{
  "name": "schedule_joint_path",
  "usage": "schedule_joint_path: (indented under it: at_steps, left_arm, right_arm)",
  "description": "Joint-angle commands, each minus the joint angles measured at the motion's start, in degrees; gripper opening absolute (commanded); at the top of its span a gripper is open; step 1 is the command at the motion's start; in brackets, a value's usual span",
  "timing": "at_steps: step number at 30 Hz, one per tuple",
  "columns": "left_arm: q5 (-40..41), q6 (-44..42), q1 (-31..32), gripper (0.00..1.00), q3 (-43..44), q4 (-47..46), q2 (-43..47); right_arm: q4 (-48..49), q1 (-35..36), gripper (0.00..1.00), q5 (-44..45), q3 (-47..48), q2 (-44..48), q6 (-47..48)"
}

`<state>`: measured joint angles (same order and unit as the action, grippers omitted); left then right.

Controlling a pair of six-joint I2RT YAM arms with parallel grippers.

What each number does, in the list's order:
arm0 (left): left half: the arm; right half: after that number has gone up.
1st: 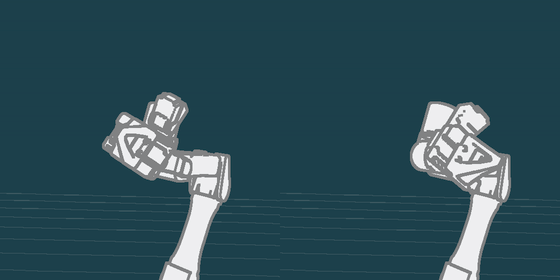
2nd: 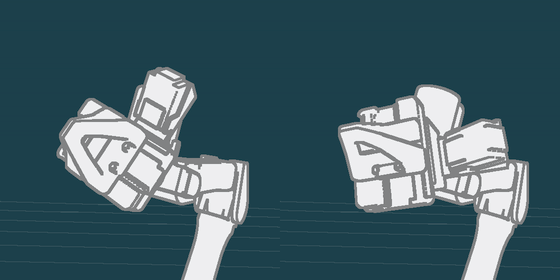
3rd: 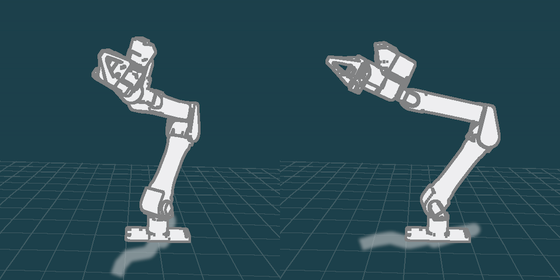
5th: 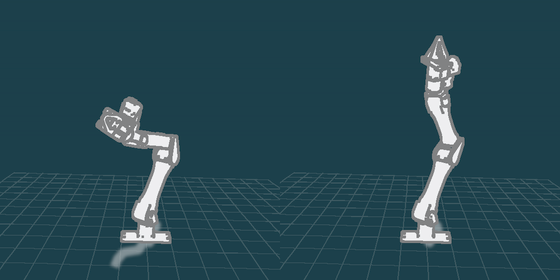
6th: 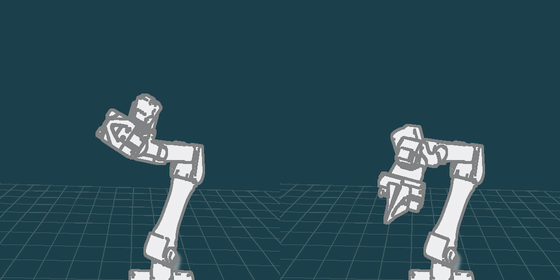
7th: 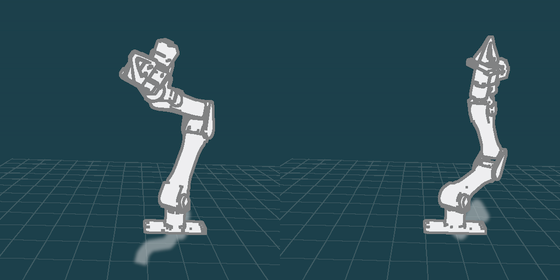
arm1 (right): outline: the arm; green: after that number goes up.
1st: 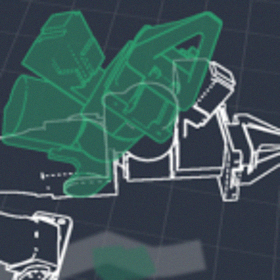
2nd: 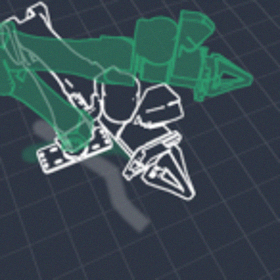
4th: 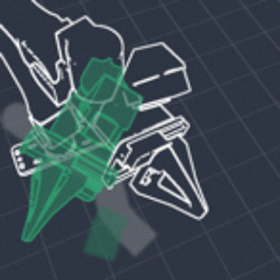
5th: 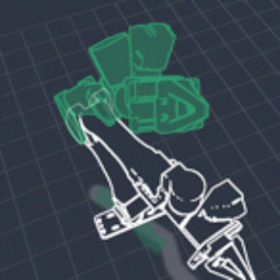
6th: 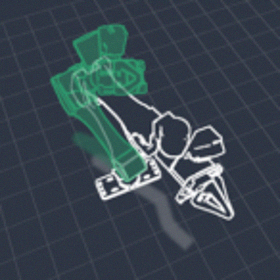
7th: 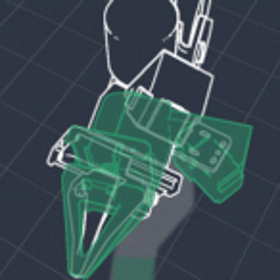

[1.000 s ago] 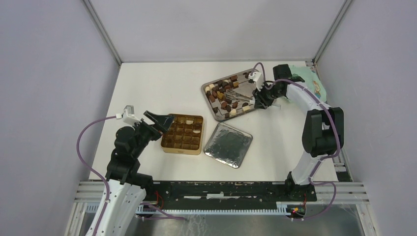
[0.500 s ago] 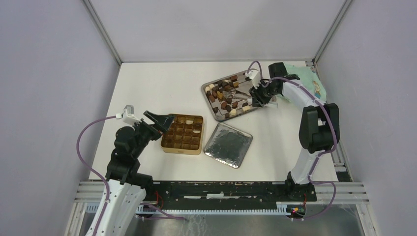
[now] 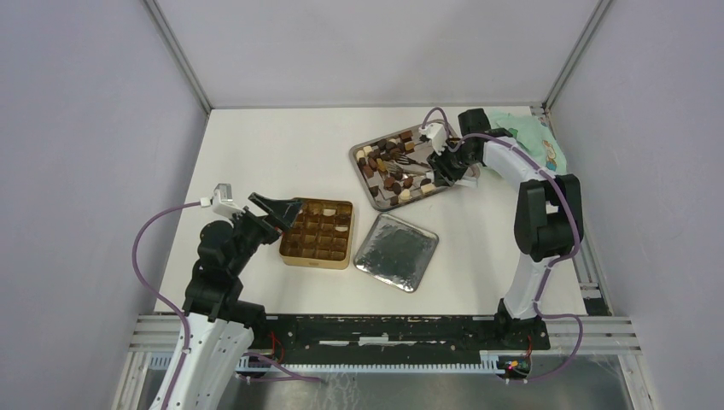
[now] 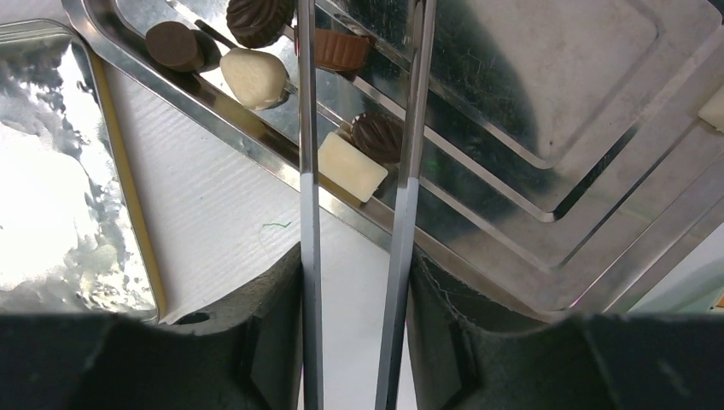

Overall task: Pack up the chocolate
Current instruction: Pick up the fake chocolate from the plate.

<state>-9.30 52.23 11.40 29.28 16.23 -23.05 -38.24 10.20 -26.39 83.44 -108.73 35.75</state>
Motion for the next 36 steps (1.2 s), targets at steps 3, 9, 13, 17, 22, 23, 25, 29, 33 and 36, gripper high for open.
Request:
schedule_joint_path:
  at_steps: [3, 9, 13, 17, 22, 23, 25, 29, 33, 36]
  left_arm:
    - [0.20, 2.09, 0.20, 0.97, 0.17, -1.14, 0.55]
    - [0.33, 2.09, 0.13, 0.98, 0.12, -0.88, 0.77]
    - [0.42, 2.03, 0.11, 0.98, 0.08, -0.70, 0.91]
    - [0.49, 2.09, 0.10, 0.98, 0.08, -0.76, 0.99]
    - [0.42, 2.09, 0.18, 0.98, 0.17, -0.67, 1.07]
    - [0.42, 2.09, 0.17, 0.98, 0.17, -0.68, 1.08]
    - [0.43, 2.09, 0.13, 0.98, 0.12, -0.69, 1.08]
    - [0.42, 2.09, 0.16, 0.98, 0.21, -0.68, 0.92]
    - [0.45, 2.09, 0.12, 0.97, 0.34, -0.72, 0.82]
    - [0.42, 2.09, 0.12, 0.98, 0.39, -0.67, 0.80]
  right_arm:
    - [1.56, 0.19, 0.44, 2.76, 3.48, 0.25, -1.34]
    - [1.95, 0.24, 0.36, 2.95, 3.57, 0.36, -1.89]
    - [1.86, 0.21, 0.30, 3.18, 4.14, -0.04, -2.16]
    - [1.22, 0.23, 0.31, 3.78, 4.92, -0.82, -2.16]
    - [0.58, 0.17, 0.35, 4.21, 5.72, -1.72, -2.02]
    - [0.60, 0.24, 0.35, 4.22, 5.77, -1.75, -2.01]
    - [0.52, 0.25, 0.37, 4.20, 5.99, -1.88, -2.05]
    - [-0.11, 0.26, 0.37, 4.14, 6.10, -2.19, -1.74]
    - [0.04, 0.21, 0.28, 4.09, 5.86, -1.77, -1.41]
    - [0.53, 0.10, 0.08, 4.05, 5.64, -1.06, -1.39]
